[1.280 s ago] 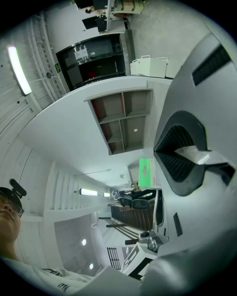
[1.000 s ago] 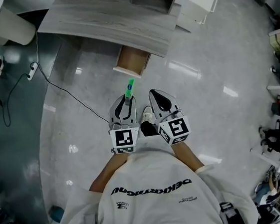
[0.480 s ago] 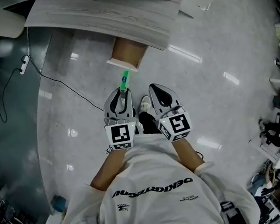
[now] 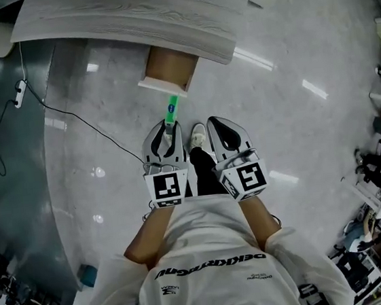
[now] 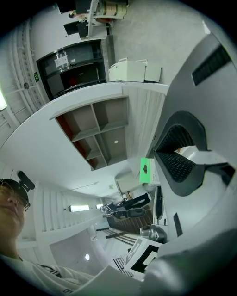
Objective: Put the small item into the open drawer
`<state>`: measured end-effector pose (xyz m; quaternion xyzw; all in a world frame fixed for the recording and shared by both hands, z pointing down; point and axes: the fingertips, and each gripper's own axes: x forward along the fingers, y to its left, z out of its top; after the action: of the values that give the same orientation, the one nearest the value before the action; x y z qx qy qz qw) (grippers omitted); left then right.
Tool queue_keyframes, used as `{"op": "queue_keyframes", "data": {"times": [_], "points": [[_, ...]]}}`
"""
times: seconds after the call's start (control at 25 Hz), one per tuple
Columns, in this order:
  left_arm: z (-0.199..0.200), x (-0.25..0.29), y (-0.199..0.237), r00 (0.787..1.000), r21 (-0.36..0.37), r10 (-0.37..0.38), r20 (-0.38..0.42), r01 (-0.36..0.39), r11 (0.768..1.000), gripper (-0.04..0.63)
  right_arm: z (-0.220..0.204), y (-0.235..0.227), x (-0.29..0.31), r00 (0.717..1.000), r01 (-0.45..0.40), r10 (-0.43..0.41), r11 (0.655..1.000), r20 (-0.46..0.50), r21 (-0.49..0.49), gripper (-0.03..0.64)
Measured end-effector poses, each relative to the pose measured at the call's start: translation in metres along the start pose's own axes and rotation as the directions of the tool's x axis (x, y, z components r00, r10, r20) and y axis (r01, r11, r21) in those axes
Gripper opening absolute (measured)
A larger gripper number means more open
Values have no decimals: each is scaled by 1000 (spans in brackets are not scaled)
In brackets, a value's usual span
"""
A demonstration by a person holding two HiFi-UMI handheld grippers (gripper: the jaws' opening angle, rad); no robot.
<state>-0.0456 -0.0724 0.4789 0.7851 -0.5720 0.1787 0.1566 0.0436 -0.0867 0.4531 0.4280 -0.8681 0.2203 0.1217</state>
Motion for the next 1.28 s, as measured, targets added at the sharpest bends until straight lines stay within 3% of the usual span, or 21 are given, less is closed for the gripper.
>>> {"op": "queue_keyframes", "data": {"times": [0.48,1.28], "points": [[-32,31,5,999,-51,-12,-52,10,999,101,-40,-10,15,998,39,-37,999,-48,34,29],[-69,85,17,996,-22,-40,-75,39,999,101,-80,-15,34,995,61,-55,995,-86,76,29]]}}
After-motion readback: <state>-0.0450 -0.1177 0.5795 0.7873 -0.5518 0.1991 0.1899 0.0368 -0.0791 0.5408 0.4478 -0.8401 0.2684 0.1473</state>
